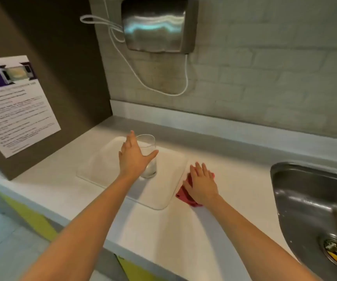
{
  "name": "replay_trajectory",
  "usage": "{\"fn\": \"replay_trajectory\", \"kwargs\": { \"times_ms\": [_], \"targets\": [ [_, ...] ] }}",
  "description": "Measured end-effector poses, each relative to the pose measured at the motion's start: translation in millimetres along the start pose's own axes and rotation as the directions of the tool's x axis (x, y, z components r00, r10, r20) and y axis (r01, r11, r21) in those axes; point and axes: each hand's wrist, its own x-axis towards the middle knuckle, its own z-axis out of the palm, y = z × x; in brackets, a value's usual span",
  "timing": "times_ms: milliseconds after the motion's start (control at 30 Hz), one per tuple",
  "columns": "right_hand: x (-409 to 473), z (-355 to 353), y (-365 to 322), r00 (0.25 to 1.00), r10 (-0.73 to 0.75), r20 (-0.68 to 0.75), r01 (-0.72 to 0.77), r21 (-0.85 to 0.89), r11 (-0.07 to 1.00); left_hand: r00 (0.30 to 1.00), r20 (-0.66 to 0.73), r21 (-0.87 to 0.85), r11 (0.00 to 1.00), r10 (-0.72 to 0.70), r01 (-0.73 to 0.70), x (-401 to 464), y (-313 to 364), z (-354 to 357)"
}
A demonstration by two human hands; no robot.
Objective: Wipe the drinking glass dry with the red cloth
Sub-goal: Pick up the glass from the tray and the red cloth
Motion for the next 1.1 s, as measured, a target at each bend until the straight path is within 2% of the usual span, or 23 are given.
{"fn": "replay_trajectory", "kwargs": {
  "times_ms": [200, 300, 500, 700, 967, 1033, 1100],
  "targets": [
    [14.5, 6.0, -0.8, 0.990, 0.135, 0.024, -0.134, -0.061, 0.989, 0.987, -0.055, -0.175, 0.975, -0.148, 0.137, 7.3, -6.2, 10.6],
    [25.1, 7.9, -5.1, 0.977, 0.208, 0.045, -0.201, -0.133, 0.971, 0.982, -0.096, -0.229, 0.963, -0.165, 0.140, 11.1, -11.2, 16.5],
    [37.2, 17.2, -13.3, 0.962, 0.272, -0.028, -0.270, -0.245, 0.931, 0.977, -0.145, -0.298, 0.948, -0.159, 0.110, 18.4, -15.9, 25.1],
    [46.3, 18.4, -13.8, 0.951, 0.306, -0.041, -0.307, -0.235, 0.922, 0.972, -0.131, -0.379, 0.916, -0.194, 0.132, 24.3, -10.6, 30.4],
    [51.1, 21.5, -18.1, 0.921, 0.371, -0.116, -0.388, -0.260, 0.884, 0.982, -0.106, -0.455, 0.885, -0.157, 0.092, 37.2, -16.2, 34.6],
    [49.3, 20.5, -16.7, 0.921, 0.369, -0.123, -0.388, -0.209, 0.898, 0.983, -0.093, -0.503, 0.859, -0.161, 0.093, 40.8, -19.5, 33.2],
    [45.5, 18.0, -11.0, 0.920, 0.364, -0.148, -0.377, -0.072, 0.923, 0.980, -0.075, -0.550, 0.828, -0.182, 0.112, 45.6, -23.3, 29.5]
  ]
}}
